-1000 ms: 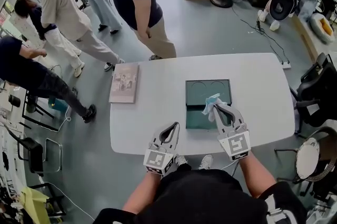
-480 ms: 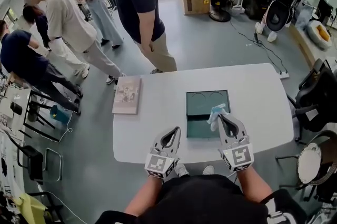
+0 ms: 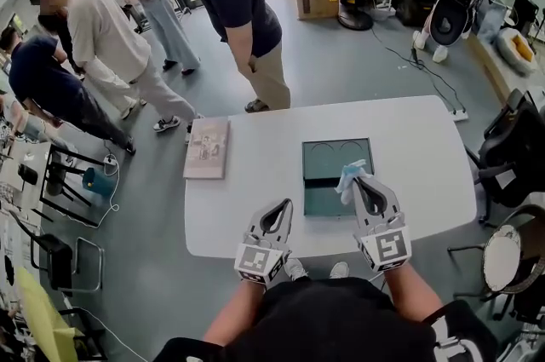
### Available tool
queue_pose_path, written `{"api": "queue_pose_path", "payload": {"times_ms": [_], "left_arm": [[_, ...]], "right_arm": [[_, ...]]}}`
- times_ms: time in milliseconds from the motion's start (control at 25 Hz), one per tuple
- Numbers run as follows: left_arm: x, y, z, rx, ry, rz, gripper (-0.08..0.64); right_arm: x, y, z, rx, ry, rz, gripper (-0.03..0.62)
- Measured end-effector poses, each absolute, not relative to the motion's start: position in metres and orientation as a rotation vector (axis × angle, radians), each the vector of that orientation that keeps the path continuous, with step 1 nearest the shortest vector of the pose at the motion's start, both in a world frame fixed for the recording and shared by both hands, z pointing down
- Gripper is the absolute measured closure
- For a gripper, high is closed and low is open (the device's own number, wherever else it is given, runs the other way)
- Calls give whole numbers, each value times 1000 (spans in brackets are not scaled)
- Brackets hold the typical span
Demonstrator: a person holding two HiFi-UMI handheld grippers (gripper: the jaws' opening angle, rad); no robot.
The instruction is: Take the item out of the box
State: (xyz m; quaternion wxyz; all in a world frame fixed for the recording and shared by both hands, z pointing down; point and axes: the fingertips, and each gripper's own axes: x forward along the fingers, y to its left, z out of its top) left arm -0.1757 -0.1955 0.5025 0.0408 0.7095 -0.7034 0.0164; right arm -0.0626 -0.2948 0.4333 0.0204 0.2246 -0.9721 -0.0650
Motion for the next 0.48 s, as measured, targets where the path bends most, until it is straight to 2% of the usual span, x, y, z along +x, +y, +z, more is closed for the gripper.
{"api": "queue_pose_path", "payload": {"times_ms": [480], "left_arm": [[-181, -184, 504, 2148, -2168, 52, 549]], "right_arm": [[-69, -287, 436, 693, -3001, -184, 584]]}}
